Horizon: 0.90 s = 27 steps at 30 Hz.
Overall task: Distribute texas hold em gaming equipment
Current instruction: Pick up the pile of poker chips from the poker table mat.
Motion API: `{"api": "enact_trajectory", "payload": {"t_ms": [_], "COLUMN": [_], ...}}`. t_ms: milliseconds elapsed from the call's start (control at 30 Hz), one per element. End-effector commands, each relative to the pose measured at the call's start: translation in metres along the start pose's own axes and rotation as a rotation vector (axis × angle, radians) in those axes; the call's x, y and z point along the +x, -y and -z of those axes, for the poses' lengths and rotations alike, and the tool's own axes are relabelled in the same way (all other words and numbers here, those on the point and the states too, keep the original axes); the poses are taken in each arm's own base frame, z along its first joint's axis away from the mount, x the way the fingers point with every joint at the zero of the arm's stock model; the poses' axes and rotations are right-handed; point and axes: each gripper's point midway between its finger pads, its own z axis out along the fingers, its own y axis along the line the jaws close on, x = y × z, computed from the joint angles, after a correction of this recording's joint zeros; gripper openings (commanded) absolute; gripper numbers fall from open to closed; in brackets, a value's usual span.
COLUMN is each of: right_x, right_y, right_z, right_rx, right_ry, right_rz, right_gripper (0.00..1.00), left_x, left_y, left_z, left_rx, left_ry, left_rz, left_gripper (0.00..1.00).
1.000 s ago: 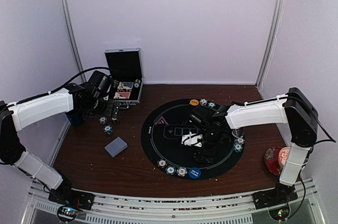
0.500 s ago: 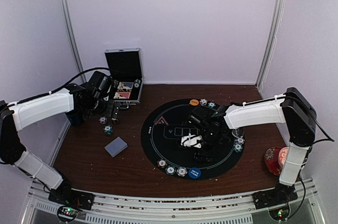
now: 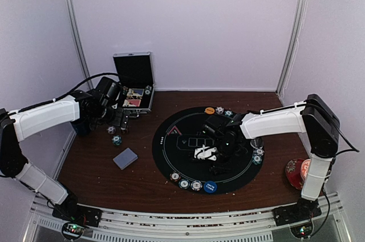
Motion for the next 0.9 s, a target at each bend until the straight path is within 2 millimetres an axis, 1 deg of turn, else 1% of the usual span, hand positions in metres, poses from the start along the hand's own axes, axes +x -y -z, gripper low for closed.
{"api": "enact_trajectory", "payload": {"t_ms": [0,33,67,200,300,400,500,667,867], "right_x": [0.009,0.008,0.008,0.005,0.003,0.005,0.012,0.027,0.053], "right_y": [0.003,0.004,0.004,0.008,0.014,0.031,0.057,0.108,0.167], "right_z": [-0.016,-0.016,-0.016,-0.01,-0.001,0.009,0.02,0.039,0.054], "right_rx": [0.016,0.02,0.024,0.041,0.058,0.082,0.114,0.182,0.294], "right_ry": [-0.05,-0.051,-0.049,-0.034,-0.012,0.008,0.025,0.042,0.035], "right_rz": [-0.009,-0.012,-0.012,-0.017,-0.036,-0.092,-0.174,-0.322,-0.469], "right_gripper": [0.37,0.34,0.29,0.19,0.15,0.13,0.12,0.12,0.13], "left_x": [-0.004,-0.004,-0.004,-0.005,-0.005,-0.005,-0.005,-0.004,-0.006], "left_y": [-0.002,-0.001,-0.001,-0.002,-0.001,-0.002,-0.002,-0.001,-0.002], "left_z": [0.0,0.0,0.0,0.0,0.0,0.001,0.001,0.0,0.002], "left_rx": [-0.004,-0.003,-0.003,-0.004,-0.003,-0.002,-0.002,-0.001,0.0], "left_ry": [0.024,0.025,0.025,0.026,0.026,0.029,0.028,0.026,0.032], "left_rz": [0.006,0.005,0.006,0.005,0.005,0.008,0.007,0.007,0.011], "left_gripper": [0.98,0.98,0.98,0.98,0.98,0.98,0.98,0.98,0.98]}}
